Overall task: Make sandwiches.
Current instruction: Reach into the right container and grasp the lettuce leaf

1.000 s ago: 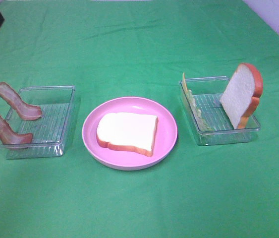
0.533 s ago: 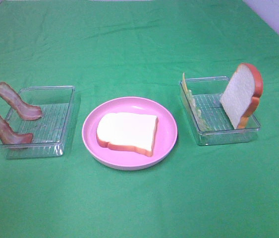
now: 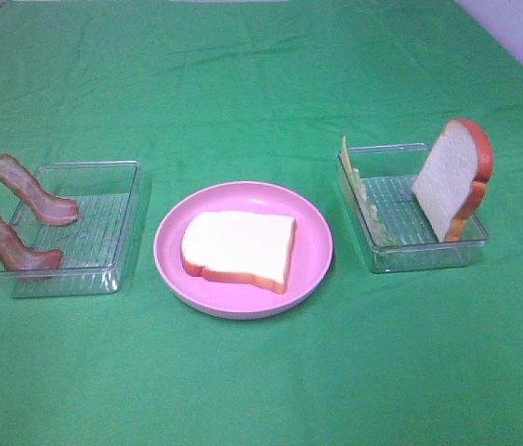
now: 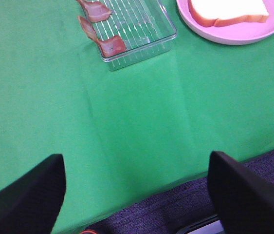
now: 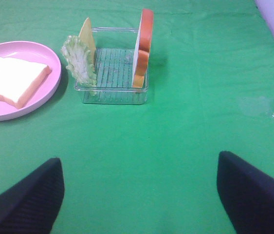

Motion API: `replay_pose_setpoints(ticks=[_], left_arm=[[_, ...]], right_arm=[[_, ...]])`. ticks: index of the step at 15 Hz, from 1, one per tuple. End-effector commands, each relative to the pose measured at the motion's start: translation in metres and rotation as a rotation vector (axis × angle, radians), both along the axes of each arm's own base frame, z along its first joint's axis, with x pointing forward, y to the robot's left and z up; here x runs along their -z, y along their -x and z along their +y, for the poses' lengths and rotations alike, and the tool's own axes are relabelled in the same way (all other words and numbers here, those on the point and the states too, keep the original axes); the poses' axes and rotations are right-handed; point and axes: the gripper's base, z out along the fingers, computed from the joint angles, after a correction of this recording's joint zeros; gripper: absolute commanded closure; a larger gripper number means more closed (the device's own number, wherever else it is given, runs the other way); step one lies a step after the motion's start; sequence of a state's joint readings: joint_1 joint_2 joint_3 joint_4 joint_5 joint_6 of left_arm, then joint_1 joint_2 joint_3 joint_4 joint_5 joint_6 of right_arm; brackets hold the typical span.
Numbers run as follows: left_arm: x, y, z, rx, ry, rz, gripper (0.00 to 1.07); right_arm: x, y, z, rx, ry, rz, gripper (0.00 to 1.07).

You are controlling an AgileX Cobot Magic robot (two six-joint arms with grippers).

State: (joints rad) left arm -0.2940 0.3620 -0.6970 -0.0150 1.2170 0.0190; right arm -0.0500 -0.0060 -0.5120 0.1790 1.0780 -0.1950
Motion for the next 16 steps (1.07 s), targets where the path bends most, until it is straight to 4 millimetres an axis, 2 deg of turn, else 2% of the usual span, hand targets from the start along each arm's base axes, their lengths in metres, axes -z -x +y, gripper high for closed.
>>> replay_pose_setpoints(ticks=[1,3,6,10,12,16], left_arm=[[0.022,0.008,0.002,0.026,-0.006,-0.019,0.30],[0.038,0.015,0.000,0.078,0.005,-0.020,0.30],[0.035,0.028,-0.002,0.165,0.029,-0.131,0.30],[0.036,0.049,0.008,0.117,0.063,-0.278,0.30],[0.035,0.049,0.012,0.063,0.072,-0.299,0.30],[0.039,0.040,0.009,0.064,0.084,-0.351,0.30]], right_arm=[[0.001,0.001,0.000,0.002,0.005,-0.016,0.27],[0.001,0.001,0.000,0.002,0.005,-0.016,0.27],[0.001,0.001,0.000,0.005,0.009,-0.016,0.27],[0.001,0.001,0.000,0.005,0.009,-0.017,0.27],[0.001,0.001,0.000,0.005,0.009,-0.018,0.27],[-0.001,-0.007,0.000,0.004,0.005,0.031,0.28]])
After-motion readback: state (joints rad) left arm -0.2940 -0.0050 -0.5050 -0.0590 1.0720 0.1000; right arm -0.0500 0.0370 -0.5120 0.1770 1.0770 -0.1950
